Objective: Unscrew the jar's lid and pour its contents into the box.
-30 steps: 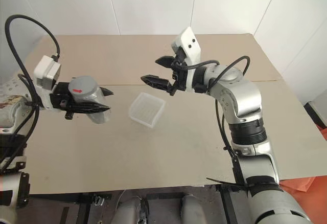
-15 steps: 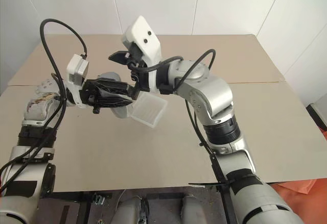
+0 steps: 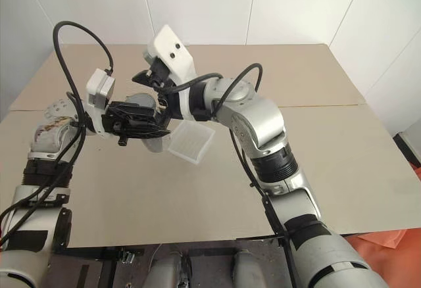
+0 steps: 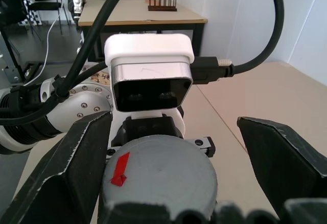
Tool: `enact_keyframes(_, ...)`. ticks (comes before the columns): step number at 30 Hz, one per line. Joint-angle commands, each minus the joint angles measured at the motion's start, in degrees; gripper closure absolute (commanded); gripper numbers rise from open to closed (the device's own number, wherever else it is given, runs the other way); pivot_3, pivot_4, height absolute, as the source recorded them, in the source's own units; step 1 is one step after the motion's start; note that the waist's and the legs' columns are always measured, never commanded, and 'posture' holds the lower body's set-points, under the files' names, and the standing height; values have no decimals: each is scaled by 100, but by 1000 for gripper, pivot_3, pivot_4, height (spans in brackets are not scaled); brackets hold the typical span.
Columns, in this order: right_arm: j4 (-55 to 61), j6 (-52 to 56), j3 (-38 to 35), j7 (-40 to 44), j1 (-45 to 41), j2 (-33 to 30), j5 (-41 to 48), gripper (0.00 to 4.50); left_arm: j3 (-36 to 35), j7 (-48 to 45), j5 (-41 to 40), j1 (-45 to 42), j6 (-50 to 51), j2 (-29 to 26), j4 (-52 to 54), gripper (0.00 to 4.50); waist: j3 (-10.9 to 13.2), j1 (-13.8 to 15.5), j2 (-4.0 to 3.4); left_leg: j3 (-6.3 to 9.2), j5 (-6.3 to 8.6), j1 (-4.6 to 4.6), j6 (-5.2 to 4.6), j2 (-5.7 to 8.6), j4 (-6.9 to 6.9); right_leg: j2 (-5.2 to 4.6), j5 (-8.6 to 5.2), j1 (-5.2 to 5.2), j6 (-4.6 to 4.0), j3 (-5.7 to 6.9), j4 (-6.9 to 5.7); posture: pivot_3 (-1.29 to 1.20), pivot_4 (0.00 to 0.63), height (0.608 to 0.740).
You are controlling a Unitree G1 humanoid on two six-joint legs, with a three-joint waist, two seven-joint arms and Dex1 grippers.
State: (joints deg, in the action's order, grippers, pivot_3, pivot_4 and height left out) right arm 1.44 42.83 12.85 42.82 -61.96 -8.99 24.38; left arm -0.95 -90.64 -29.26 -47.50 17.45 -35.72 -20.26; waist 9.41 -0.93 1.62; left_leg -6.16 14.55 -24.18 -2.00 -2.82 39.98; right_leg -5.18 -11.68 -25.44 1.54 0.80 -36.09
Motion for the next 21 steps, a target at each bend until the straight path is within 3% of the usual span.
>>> enact_keyframes(1,25,-228,-19,20,-128,85,-51,42,-94,-23,-30,-109,-49,-96,166,2559,0,0,0,0,0,0,0,0,0,0,0,0,0,0,0,0,150,740)
enact_keyframes(11,-272,-467,-148,69,-64,-54,-252,42,-173,-69,-79,-84,-49,-249,221,2559,0,-3,0,0,0,0,0,0,0,0,0,0,0,1,-1,0,150,740)
enact_keyframes(21,-238,-444,-504,134,350,-1058,-331,42,-335,-154,-223,45,31,-654,297,2559,0,2,0,0,0,1,0,-1,0,-1,0,1,0,1,0,0,150,740)
